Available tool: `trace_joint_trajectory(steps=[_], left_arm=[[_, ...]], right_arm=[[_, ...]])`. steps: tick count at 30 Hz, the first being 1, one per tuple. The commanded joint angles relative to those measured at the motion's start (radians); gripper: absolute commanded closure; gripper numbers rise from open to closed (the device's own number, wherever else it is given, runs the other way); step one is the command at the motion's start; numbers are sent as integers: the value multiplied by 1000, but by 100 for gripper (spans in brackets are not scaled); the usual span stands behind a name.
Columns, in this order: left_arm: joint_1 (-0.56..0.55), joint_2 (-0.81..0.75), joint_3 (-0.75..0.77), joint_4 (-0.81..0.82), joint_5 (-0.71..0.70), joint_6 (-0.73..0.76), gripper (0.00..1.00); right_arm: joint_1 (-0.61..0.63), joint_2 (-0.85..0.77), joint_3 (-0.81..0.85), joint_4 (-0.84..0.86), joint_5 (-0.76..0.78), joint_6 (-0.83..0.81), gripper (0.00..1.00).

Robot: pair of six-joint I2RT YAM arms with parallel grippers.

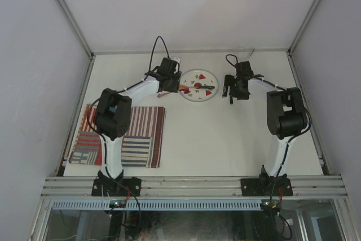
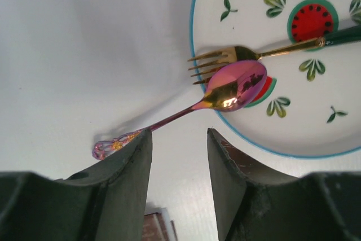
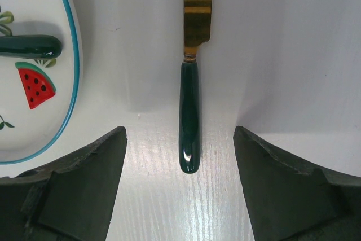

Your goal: Set the dinner table for one person

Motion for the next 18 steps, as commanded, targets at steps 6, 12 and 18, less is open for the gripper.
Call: trace_joint_trajectory(steps=[6, 12, 18], left_arm=[[142, -4, 145, -197, 472, 179, 52], [151, 135, 308, -401, 617, 271, 52], [149, 197, 314, -454, 672, 291, 52]], right_arm=[[-5, -16, 13, 18, -21, 4, 24], [-5, -14, 14, 18, -22, 3, 24], [-5, -14, 13, 18, -23, 3, 23]])
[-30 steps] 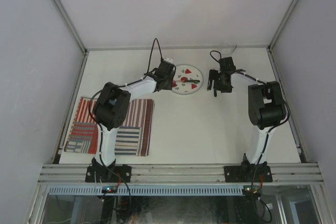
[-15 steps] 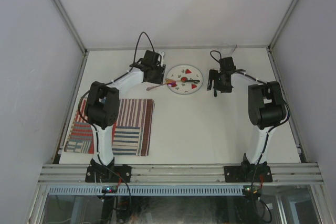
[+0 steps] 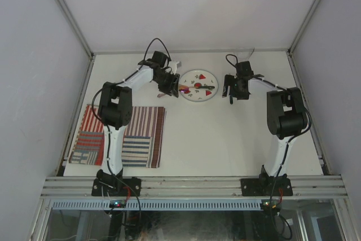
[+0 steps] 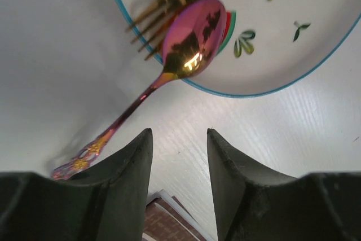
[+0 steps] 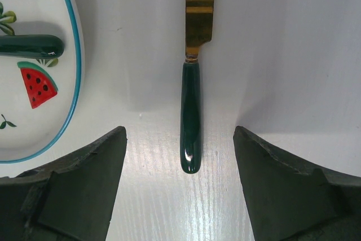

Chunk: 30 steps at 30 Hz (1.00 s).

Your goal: Set the dinner table for one person

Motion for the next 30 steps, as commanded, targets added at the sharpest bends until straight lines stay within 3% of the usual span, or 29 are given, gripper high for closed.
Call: trace_joint_trajectory(steps=[1, 14, 30], left_arm=[[-5, 18, 16, -93, 84, 54, 52], [0, -11, 38, -93, -35, 92, 53], [5, 92, 340, -260, -119, 173, 51]], right_arm=[[-4, -14, 13, 16, -16, 3, 23], [-4, -14, 13, 18, -17, 4, 23], [-4, -8, 20, 15, -29, -2, 24]])
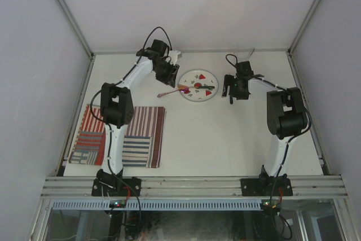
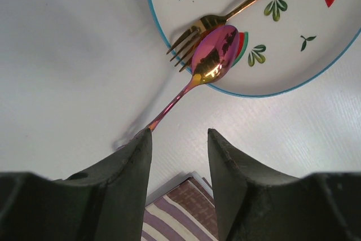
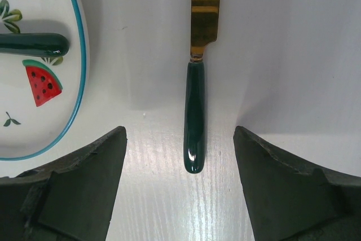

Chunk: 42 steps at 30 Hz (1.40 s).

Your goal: Set the dinner table for one person

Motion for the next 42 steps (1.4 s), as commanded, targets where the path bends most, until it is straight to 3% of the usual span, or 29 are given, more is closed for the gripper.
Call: trace_joint_trajectory(steps=[1, 28, 32, 36, 42], left_arm=[[7, 54, 113, -80, -15, 49, 51], [7, 180, 155, -103, -11, 21, 53], [7, 185, 158, -97, -22, 9, 67], [6, 184, 156, -92, -36, 1, 99], [5, 147, 101, -24, -64, -28, 100]], right_arm=[[-3, -8, 20, 13, -16, -1, 23], [-2, -4, 25, 7, -17, -4, 23], [-2, -3, 26, 7, -17, -4, 24], [-2, -3, 26, 7, -17, -4, 24], [-2, -2, 26, 8, -20, -4, 24]])
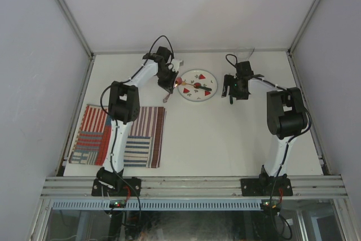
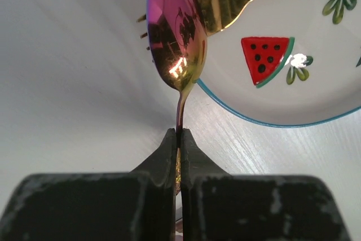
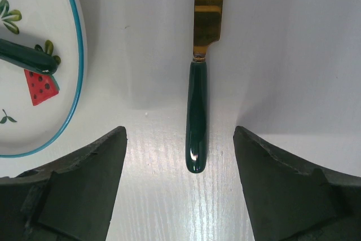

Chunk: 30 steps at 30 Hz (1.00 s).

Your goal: Set the dinner table for one person

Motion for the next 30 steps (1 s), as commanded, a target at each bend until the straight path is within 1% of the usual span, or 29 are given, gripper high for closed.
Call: trace_joint_trajectory(steps=[1, 8, 15, 19, 25, 30], left_arm=[[3, -40, -18, 65, -38, -29, 100], [1, -128, -98, 132, -52, -60, 100], [3, -223, -185, 151, -183, -53, 100], [4, -241, -208, 152, -220, -55, 100], [8, -225, -220, 153, -267, -62, 100], [26, -222, -267, 181, -294, -72, 100]], right_arm=[[-2, -2, 27, 8, -10, -3, 24], [0, 0, 30, 5, -11, -6, 25], [5, -1, 30, 4, -7, -8, 25], [5, -1, 30, 4, -6, -8, 25], [5, -1, 31, 4, -7, -8, 25], [6, -1, 30, 4, -6, -8, 25]])
